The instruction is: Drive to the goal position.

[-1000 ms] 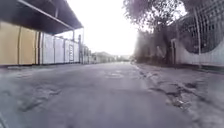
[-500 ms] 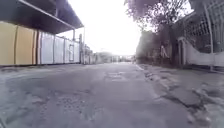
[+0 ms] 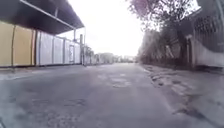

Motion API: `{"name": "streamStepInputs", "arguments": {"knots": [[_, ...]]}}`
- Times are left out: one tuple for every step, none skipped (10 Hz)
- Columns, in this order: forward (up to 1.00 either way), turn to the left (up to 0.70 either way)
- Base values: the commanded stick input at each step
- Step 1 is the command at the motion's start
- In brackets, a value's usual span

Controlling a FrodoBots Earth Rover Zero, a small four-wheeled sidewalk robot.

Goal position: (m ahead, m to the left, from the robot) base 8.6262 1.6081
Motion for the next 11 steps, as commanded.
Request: {"name": "streamStepInputs", "arguments": {"knots": [[1.00,-0.19],[1.00,0.00],[1.00,0.00],[1.00,0.00],[1.00,0.00],[1.00,-0.22],[1.00,-0.40],[1.00,-0.36],[1.00,-0.08],[1.00,0.00],[1.00,0.00]]}}
